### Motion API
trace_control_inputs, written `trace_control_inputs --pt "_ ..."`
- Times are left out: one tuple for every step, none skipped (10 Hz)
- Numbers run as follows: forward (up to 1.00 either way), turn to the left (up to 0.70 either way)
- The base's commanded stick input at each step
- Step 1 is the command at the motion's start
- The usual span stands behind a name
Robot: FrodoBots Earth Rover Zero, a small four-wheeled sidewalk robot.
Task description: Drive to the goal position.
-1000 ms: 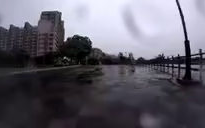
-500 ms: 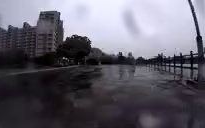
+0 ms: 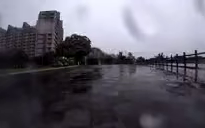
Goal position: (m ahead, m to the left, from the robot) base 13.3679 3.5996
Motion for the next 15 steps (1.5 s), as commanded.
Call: trace_control_inputs --pt "1.0 0.0" --pt "1.0 0.0" --pt "1.0 0.0" --pt "1.0 0.0" --pt "1.0 0.0" --pt "1.0 0.0" --pt "1.0 0.0" --pt "1.0 0.0" --pt "1.0 0.0" --pt "1.0 0.0" --pt "1.0 0.0" --pt "1.0 0.0" --pt "1.0 0.0" --pt "1.0 0.0" --pt "1.0 0.0"
